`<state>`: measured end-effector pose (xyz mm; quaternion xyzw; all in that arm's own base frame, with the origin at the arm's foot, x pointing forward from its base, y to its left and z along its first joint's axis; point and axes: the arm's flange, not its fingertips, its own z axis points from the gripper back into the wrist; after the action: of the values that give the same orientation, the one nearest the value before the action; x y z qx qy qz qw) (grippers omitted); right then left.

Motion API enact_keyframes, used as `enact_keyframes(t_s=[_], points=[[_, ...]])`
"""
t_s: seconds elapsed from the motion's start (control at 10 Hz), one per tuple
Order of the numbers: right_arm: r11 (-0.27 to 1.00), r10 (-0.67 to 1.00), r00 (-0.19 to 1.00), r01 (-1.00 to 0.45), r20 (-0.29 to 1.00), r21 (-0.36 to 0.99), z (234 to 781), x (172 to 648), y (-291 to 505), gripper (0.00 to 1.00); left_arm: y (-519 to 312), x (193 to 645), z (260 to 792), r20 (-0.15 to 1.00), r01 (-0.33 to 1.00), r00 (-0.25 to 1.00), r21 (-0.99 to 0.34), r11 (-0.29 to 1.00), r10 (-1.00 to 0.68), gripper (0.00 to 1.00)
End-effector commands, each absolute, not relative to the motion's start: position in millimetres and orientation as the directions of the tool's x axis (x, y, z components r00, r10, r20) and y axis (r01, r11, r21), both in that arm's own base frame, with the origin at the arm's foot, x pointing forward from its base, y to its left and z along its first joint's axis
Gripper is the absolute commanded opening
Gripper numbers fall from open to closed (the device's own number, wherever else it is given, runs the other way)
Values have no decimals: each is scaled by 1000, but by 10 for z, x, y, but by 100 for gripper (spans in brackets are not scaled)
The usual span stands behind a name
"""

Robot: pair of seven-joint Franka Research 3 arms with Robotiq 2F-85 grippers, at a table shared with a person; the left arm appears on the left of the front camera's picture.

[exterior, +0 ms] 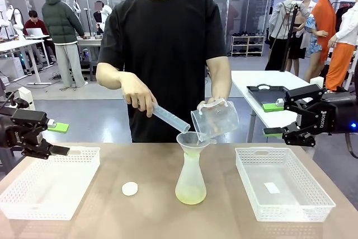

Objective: Prepare the solutions needed for the experiment.
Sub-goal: Once the solution is in the Big flask , pick up the Plastic Funnel and place it back into the right Organizing basket.

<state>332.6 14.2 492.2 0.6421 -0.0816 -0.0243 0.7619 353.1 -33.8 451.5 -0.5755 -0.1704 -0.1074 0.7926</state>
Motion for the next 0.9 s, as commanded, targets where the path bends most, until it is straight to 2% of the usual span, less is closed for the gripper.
enact_keyframes(t_s=[0.0,0.8], points=[[182,-132,986,-72,97,981,4910,3319,119,66,-365,3529,4527,396,369,917,-883,291,40,100],[182,-132,986,-72,97,981,4910,3319,119,66,-365,3529,4527,396,369,917,-883,291,40,100]])
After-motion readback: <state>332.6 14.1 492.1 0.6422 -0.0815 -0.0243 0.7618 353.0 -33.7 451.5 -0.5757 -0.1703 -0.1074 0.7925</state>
